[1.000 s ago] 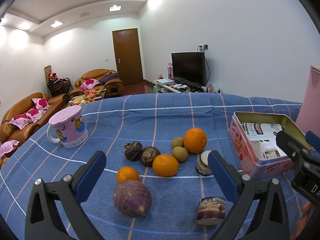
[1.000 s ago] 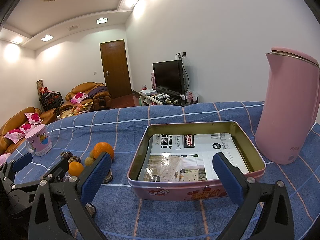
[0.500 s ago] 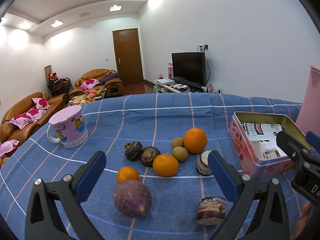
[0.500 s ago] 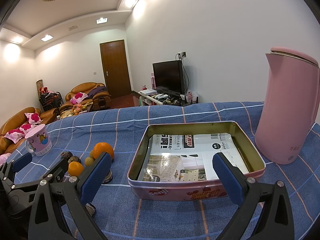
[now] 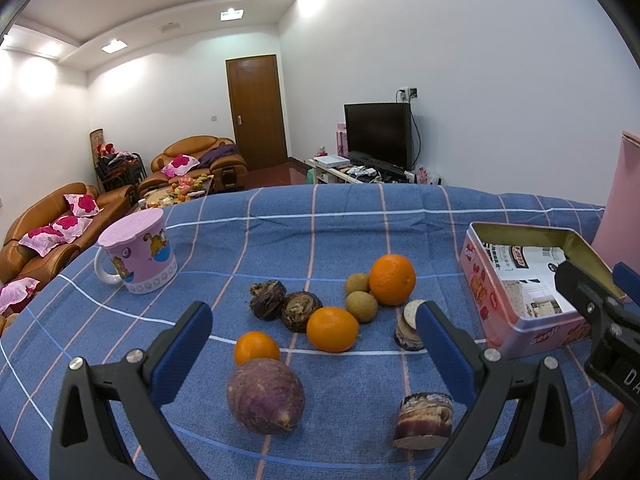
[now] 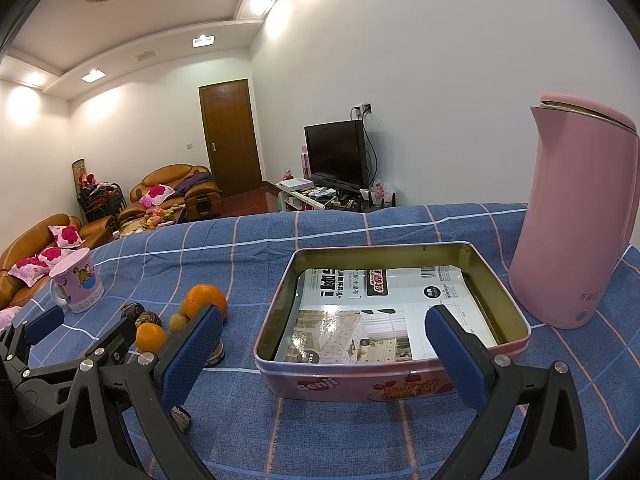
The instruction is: Organize fruits
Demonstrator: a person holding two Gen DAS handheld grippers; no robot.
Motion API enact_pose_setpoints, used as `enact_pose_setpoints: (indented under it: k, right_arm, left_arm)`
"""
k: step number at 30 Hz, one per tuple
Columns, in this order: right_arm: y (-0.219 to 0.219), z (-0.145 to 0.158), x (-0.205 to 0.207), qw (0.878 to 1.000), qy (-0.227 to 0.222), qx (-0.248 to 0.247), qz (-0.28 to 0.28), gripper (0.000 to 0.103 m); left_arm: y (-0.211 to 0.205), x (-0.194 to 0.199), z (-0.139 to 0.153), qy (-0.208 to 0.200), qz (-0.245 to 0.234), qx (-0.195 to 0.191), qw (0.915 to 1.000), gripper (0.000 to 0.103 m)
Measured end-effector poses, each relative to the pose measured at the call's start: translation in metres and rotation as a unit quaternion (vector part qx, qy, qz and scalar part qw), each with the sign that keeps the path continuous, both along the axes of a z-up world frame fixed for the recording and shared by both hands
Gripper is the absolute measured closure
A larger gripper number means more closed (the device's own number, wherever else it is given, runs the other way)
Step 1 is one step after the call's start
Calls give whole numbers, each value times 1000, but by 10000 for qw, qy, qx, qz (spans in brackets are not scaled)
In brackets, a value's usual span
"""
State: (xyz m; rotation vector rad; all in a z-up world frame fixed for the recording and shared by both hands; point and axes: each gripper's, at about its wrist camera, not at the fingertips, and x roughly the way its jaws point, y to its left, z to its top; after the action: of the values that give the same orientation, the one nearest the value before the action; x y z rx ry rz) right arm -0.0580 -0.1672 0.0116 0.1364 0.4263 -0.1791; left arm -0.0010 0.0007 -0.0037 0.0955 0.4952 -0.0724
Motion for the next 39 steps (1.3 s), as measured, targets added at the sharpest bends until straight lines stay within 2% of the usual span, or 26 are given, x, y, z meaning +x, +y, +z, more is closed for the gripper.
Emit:
enact_pose_setpoints:
  k: [18,22,24,27,29,32,36,39]
  right_arm:
    - [-1,0,1,10000,28,0,10,1]
    - [-2,-2,2,9999,49,43,87,1]
    - [0,-2,3,9997,90,113,219,1]
    - [6,-6,6,9982,212,189,524,1]
    - [14,-7,8,9961,284,214,802,1]
    - [28,-11,11,9907,445,241,1263,1]
    - [47,-20,20,9772,816,357,1925,1]
    - [67,-27,24,9678,1078,268,2259,4]
  left_arm:
    - [3,0,-1,75,22,-38,10000,0]
    - [5,3,-1,10,32,257,9997,0]
    - [11,8,1,-29,176,528,9984,0]
    - [31,17,3,48,401,596,9974,0]
    - [49,23,4,185,601,436,9971,0]
    - [73,29,5,423,579,143,9973,0]
    - [90,32,4,688,245,-137,9972,0]
    - [93,32,1,850,38,-236,9961,0]
